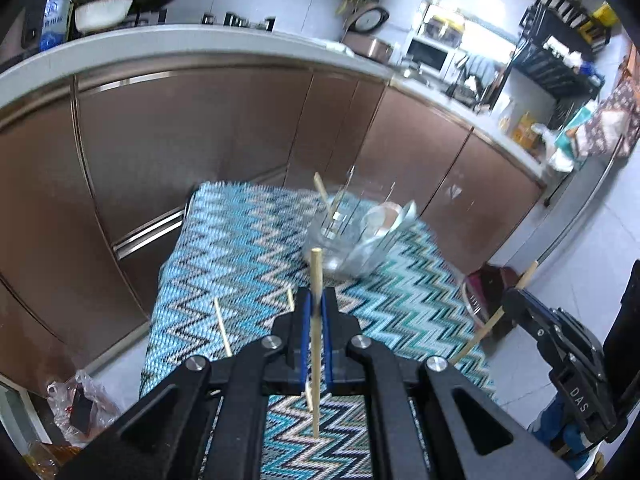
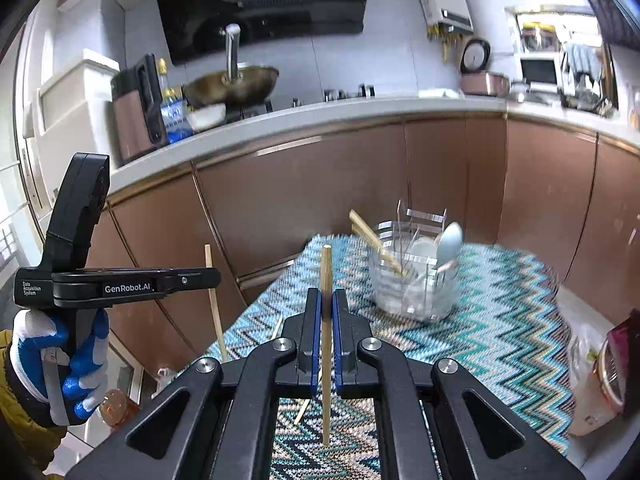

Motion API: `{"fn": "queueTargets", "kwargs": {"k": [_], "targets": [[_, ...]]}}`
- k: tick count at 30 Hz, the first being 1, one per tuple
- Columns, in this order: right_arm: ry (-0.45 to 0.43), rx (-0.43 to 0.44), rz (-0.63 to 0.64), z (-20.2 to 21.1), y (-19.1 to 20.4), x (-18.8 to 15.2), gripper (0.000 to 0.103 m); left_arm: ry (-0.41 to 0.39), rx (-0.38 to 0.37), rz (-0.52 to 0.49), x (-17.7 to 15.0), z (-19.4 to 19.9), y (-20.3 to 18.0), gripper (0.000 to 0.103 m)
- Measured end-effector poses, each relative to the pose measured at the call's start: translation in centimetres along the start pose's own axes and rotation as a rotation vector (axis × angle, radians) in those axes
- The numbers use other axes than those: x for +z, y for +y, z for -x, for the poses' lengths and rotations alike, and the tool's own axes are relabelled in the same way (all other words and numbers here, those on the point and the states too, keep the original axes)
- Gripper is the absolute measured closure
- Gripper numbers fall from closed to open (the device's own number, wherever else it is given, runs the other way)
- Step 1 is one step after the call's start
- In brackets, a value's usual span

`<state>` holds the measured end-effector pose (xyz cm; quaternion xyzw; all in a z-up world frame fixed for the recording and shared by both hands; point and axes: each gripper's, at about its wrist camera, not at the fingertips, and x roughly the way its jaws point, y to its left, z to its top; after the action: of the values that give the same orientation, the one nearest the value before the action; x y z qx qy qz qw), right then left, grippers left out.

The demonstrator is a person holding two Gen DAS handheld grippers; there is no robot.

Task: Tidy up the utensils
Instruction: 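Carry both held chopsticks up and over the utensil holder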

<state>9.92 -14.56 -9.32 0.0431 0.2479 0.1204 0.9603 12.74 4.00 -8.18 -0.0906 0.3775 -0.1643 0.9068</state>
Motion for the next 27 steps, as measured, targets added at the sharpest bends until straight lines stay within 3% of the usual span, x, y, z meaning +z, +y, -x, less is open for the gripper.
{"fn": "queueTargets", "kwargs": {"k": [7,13,19,27], "targets": [[-0.109,-0.024,0.045,2.4,0.5,4.6,0.098,-0.126,-0.031,-0.030,4.5,2.0,-2.4,0.098],[-0.194,-0.030,0.071,0.7,-0.5,8.3,0.098,-0.255,-0.069,-0.030,8.8,1.4,-3.6,0.098],[-0.245,-0.043,0.088,-3.5,-3.0,11.5,0.098,-0.361,-0.076,-0.021,13.5,-3.1,-3.7,0.098],[-0.247,-0.031,0.088,-10.5,-7.0,13.0,0.098,-0.381,-0.043,-0.009,16.2,-11.0,-2.9,0.098]]}}
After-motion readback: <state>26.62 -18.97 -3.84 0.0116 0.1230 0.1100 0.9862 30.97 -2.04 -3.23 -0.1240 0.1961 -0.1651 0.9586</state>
